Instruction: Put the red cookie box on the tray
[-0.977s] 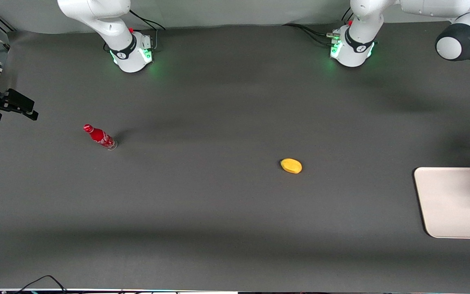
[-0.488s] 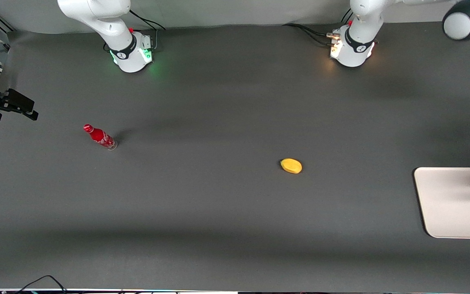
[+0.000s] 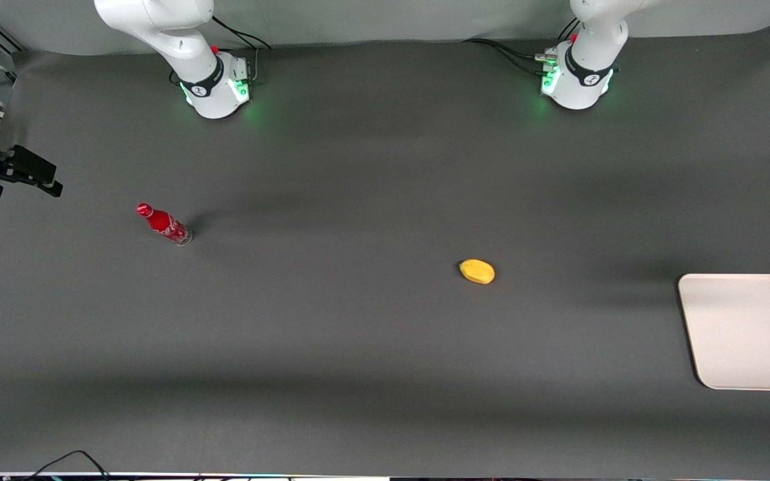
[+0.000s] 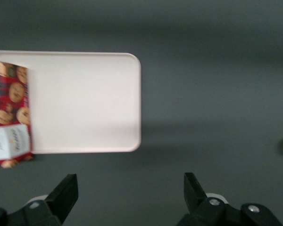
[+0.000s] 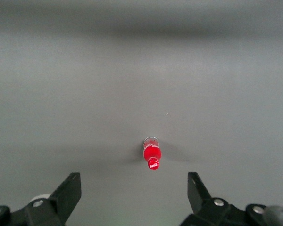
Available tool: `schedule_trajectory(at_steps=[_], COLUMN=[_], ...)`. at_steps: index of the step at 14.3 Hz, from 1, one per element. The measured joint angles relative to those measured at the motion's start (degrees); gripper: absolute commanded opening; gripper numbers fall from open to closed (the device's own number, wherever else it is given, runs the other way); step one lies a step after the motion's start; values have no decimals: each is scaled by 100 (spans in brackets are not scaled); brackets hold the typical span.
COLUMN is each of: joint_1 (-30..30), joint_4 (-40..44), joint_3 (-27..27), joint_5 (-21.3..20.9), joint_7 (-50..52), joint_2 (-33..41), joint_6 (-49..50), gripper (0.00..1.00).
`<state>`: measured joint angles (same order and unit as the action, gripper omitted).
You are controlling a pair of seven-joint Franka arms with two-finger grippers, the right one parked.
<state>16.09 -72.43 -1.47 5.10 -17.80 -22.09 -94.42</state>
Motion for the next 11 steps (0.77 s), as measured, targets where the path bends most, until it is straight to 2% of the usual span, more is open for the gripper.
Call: schedule_trajectory(at_steps=[7,11], joint_1=[-435,-568], joint_4=[-1149,-1431], joint_3=[1203,1296], joint_5=[-422,-712], joint_7=[1807,1901], joint_2=[1498,1847], joint_6=[124,124], gripper=[100,100])
